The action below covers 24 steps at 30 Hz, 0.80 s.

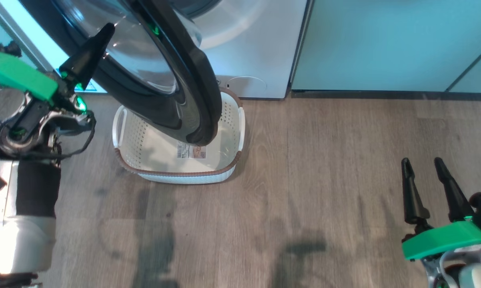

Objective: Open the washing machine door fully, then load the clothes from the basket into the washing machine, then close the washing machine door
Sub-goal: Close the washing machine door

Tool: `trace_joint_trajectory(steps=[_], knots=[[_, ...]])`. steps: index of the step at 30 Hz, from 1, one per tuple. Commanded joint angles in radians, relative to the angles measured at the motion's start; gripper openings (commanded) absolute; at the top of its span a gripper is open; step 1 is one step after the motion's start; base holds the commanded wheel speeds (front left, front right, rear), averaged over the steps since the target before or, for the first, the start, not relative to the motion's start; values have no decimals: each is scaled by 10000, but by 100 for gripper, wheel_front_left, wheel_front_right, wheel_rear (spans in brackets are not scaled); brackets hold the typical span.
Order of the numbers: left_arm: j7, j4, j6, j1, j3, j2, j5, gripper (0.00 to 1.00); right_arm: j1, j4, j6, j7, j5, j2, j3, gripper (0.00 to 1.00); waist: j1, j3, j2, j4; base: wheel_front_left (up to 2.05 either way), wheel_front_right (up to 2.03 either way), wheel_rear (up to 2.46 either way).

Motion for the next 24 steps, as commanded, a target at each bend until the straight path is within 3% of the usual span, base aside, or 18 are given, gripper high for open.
trace_joint_trajectory(steps=[1,7,8,9,10,11,19,24], knots=[[-138,-526,-89,-63,478,480,116,0,-413,-323,-29,-115,-40,17,89,100,0,-10,0,85,0,0,0],[-1129,-1124,-89,478,743,444,743,0,-432,-381,-29,-122,-97,17,-118,100,0,-50,0,314,0,0,0],[-1350,-1238,-89,585,761,452,947,38,-435,-395,-29,-117,-113,17,-154,100,0,-54,0,355,0,0,0],[-1516,-1364,-89,702,731,461,1152,70,-437,-411,-29,-112,-126,18,-187,100,0,-63,0,391,0,0,0],[-1669,-1491,-89,835,688,489,1374,91,-441,-426,-29,-106,-138,18,-209,100,0,-72,0,417,0,0,0],[-1876,-1605,-89,963,657,516,1642,100,-443,-441,-29,-101,-154,18,-234,100,0,-81,0,446,0,0,0],[-3577,-2785,-88,2104,193,529,3834,100,-343,-550,-29,-43,-264,18,-391,100,0,-282,0,646,0,0,0],[-4566,-3340,203,2831,-147,668,5685,100,-236,-600,-29,0,-307,17,-419,100,0,-417,0,726,0,0,0]])
